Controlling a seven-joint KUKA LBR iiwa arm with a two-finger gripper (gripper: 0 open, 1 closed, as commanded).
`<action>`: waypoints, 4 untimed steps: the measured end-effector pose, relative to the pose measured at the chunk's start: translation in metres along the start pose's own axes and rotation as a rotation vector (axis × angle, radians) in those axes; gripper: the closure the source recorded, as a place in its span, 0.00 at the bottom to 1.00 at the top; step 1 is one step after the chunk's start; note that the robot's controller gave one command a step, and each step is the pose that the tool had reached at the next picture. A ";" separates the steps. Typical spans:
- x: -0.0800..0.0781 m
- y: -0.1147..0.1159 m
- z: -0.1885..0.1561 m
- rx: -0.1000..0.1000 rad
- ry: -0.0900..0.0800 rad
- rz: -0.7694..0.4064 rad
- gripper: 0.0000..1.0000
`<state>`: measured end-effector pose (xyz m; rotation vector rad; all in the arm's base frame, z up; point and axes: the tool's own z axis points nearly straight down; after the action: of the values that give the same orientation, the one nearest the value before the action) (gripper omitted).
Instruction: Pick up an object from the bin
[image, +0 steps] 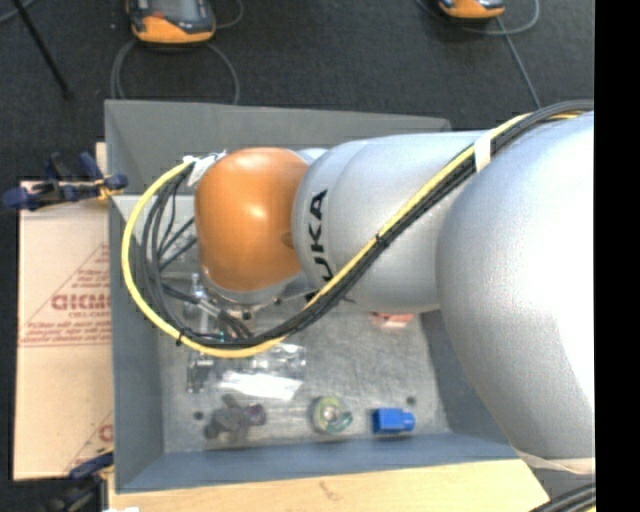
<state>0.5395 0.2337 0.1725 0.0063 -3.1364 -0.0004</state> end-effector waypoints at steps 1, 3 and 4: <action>0.020 -0.090 0.084 -0.010 -0.024 -0.042 0.00; 0.048 -0.078 0.099 0.000 -0.016 -0.265 0.00; 0.058 -0.037 0.040 -0.002 -0.012 -0.283 0.00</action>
Offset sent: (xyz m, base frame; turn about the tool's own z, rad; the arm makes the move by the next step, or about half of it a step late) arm -0.0251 -0.0917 -0.0884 -0.0414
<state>0.4810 0.1966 0.1323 0.4500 -3.1166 -0.0046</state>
